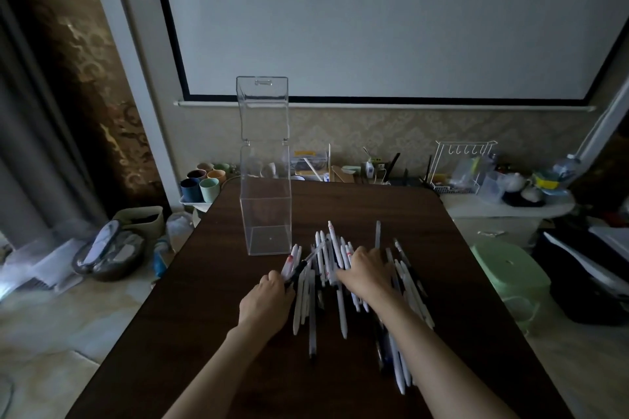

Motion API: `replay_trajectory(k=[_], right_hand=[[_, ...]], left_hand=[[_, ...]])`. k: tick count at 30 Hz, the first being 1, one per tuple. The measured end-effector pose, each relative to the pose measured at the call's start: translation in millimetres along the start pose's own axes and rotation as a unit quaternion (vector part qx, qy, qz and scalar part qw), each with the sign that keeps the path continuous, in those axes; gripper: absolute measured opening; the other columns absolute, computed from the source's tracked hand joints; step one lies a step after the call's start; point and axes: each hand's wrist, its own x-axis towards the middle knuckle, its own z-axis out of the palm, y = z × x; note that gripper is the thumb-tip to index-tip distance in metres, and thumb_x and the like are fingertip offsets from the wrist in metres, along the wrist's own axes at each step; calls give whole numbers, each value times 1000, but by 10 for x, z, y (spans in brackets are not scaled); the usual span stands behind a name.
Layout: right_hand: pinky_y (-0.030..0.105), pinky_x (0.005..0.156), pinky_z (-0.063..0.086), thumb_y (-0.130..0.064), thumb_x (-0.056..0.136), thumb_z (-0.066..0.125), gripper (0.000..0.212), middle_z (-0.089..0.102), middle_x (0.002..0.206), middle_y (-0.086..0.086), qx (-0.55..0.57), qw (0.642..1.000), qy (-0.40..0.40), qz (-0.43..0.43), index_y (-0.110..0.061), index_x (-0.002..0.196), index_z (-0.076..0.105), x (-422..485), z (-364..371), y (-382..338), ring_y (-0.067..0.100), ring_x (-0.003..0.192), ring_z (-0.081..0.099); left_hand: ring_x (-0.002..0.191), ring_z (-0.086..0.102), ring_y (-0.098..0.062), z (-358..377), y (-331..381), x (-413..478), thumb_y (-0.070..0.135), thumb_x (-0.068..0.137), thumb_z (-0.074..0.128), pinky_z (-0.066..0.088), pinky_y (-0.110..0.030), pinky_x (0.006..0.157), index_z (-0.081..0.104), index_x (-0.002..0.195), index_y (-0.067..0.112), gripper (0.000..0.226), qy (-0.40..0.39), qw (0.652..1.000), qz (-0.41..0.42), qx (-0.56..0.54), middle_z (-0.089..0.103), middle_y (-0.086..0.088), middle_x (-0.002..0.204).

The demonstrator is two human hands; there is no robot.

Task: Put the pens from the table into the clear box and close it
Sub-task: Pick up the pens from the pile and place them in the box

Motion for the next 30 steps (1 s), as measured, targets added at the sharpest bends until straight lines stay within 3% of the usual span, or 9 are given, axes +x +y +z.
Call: replay_trajectory(k=[2, 5, 9, 13, 16, 19, 22, 27, 30], right_hand=[[43, 96, 36, -41, 86, 55, 32, 60, 97, 6, 35, 999, 5, -1, -9, 94, 53, 60, 11, 33, 23, 92, 56], [35, 75, 32, -27, 89, 52, 36, 36, 60, -3, 103, 995, 5, 13, -19, 62, 30, 120, 5, 83, 12, 51, 32], [34, 67, 29, -22, 92, 41, 18, 39, 63, -2, 96, 995, 5, 16, -13, 77, 42, 120, 3, 107, 15, 53, 34], [28, 55, 37, -23, 97, 34, 20, 62, 82, 7, 232, 971, 51, 3, -6, 102, 44, 106, -19, 73, 13, 51, 43], [19, 43, 37, -20, 98, 36, 22, 66, 93, 8, 361, 929, 78, -28, -4, 109, 46, 66, -166, -21, 10, 49, 44], [35, 73, 53, -15, 98, 36, 26, 66, 80, 5, 494, 864, 70, -65, 3, 112, 49, 52, -291, -173, 14, 68, 61], [28, 67, 53, -13, 99, 36, 23, 64, 75, 5, 592, 794, 55, -125, 1, 113, 48, 31, -508, -429, 15, 71, 66], [24, 59, 56, -16, 99, 34, 10, 61, 75, 2, 628, 725, 139, -246, -11, 104, 42, 165, -1071, -1121, 5, 65, 68], [29, 62, 54, -15, 100, 31, 12, 59, 78, 3, 605, 701, 209, -314, -25, 96, 37, 307, -1333, -1589, 18, 73, 66]], left_hand=[[82, 56, -16, -5, -59, 4, 27, 96, 35, 50, -31, 74, 49, 112, 9, 27, -8, 999, 5, -53, 56, -3, 103], [77, 59, -21, -86, -110, -22, 28, 95, 38, 47, -34, 65, 48, 99, 7, 24, -13, 972, -50, -228, 61, -8, 91], [59, 46, -10, -198, -184, -98, 26, 96, 40, 37, -20, 49, 47, 89, 12, 17, -4, 946, -49, -319, 53, -1, 74], [60, 48, -14, -254, -302, -147, 23, 95, 45, 40, -24, 52, 51, 86, 12, 16, 13, 926, -34, -376, 54, -4, 72], [56, 46, -12, -353, -327, -189, 17, 96, 41, 39, -21, 47, 48, 81, 11, 17, 49, 897, -8, -439, 51, -5, 69], [56, 40, -13, -541, -307, -223, 12, 96, 38, 35, -22, 47, 43, 76, 11, 21, 106, 861, 24, -497, 44, -5, 67], [56, 41, -13, -741, -326, -202, 15, 96, 38, 35, -22, 46, 46, 77, 15, 21, 147, 834, 42, -530, 44, -4, 67], [51, 42, -9, -996, -385, -63, 14, 96, 38, 37, -16, 39, 48, 80, 14, 19, 183, 806, 60, -559, 45, -3, 66], [53, 42, -10, -1072, -429, 23, 14, 96, 38, 38, -15, 37, 49, 83, 12, 17, 186, 803, 64, -562, 45, -4, 67]])
